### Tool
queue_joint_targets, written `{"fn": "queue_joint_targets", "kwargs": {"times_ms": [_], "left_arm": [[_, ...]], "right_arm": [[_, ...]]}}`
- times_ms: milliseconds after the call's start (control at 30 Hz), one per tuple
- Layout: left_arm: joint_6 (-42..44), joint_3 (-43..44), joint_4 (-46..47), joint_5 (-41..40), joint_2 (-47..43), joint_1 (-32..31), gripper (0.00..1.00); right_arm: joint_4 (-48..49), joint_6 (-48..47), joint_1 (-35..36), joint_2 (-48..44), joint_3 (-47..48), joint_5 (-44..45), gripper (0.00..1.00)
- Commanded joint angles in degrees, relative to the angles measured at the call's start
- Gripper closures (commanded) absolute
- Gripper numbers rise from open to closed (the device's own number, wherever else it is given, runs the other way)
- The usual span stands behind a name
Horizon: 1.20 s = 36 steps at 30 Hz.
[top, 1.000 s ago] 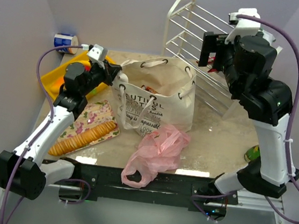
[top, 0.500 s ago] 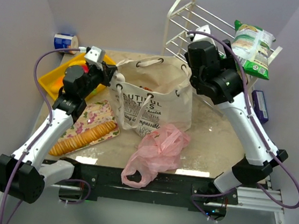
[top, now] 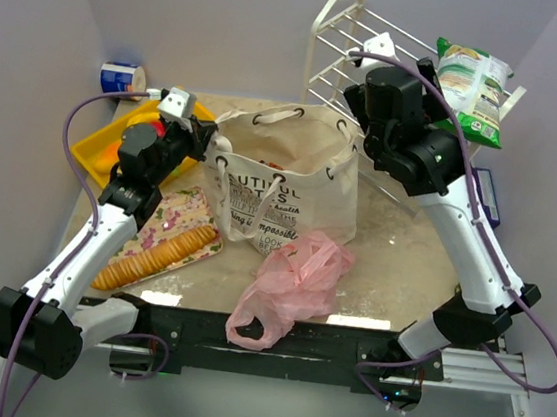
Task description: Place the mixed food into the grocery bags and tie them
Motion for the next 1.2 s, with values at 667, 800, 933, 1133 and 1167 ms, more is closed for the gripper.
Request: {"fn": "queue_joint_targets", "kwargs": {"times_ms": [667, 800, 933, 1133, 1167], "left_arm": [[0.6, 0.6, 2.9, -0.2, -0.4, 0.0, 1.0], [0.4, 0.8, 2.7, 0.0, -0.7, 0.0, 1.0], [0.4, 0.8, 2.8, 0.1, -1.4, 0.0, 1.0], [0.5, 0.8, 2.8, 0.0, -1.2, 0.0, 1.0], [0.4, 0.9, 2.8, 0.0, -1.2, 0.0, 1.0]], "right_arm": [[5.1, -5.1, -9.9, 4.1, -0.2, 5.6, 0.01], [7.3, -5.1, -11.9, 4.5, -2.1, 5.6, 0.02], [7.8, -5.3, -12.3, 5.5, -1.6, 5.5, 0.13], [7.7, -5.9, -12.4, 7.3, 0.5, 9.4, 0.4], [7.3, -5.9, -12.4, 7.3, 0.8, 9.9, 0.49]]}}
